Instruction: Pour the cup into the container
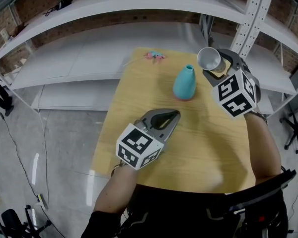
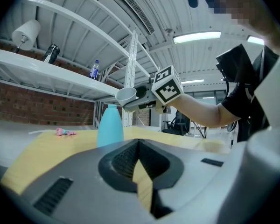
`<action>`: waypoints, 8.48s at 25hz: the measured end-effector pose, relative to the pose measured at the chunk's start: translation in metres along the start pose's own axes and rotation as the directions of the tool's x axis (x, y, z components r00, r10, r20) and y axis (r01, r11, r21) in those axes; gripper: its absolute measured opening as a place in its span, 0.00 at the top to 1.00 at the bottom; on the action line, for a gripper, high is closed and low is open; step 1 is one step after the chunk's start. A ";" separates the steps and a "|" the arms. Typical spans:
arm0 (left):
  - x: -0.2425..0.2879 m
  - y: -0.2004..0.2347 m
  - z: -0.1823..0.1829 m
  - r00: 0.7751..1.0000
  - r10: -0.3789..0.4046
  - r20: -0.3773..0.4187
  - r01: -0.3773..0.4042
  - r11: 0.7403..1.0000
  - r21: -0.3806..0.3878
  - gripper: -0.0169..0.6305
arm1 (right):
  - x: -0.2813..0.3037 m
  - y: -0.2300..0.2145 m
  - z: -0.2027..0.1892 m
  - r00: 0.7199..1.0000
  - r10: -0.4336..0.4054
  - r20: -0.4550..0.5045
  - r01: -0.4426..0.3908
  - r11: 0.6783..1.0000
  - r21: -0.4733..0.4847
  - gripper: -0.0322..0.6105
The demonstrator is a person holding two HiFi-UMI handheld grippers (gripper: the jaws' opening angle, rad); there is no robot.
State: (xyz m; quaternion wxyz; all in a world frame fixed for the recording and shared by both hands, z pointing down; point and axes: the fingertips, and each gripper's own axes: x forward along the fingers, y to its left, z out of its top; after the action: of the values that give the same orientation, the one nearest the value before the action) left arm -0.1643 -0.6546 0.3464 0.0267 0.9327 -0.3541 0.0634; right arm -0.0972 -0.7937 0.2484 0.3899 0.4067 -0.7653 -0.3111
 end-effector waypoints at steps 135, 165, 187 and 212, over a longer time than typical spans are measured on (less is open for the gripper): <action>-0.008 -0.026 0.047 0.996 0.009 0.094 -0.010 1.000 0.006 0.98 | -0.128 0.022 -0.108 0.943 -0.078 0.325 -0.222 0.580 0.784 0.90; -0.102 -0.196 0.037 0.992 0.102 0.072 -0.106 0.993 0.049 0.98 | -0.297 0.120 -0.066 0.906 -0.023 0.424 -0.316 0.631 0.709 0.95; -0.298 -0.568 0.014 0.985 0.147 0.087 -0.148 0.989 0.010 0.98 | -0.694 0.285 -0.080 0.881 -0.008 0.473 -0.369 0.612 0.699 0.95; -0.579 -0.995 -0.047 0.982 0.178 0.070 -0.177 0.984 -0.022 0.98 | -1.150 0.507 -0.071 0.878 -0.011 0.478 -0.382 0.586 0.715 0.95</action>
State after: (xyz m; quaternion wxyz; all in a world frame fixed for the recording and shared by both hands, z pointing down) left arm 0.0625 0.4746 0.3081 0.0154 0.8989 -0.4370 0.0292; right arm 0.1901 0.4310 0.2911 0.0200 0.3718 -0.9278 0.0217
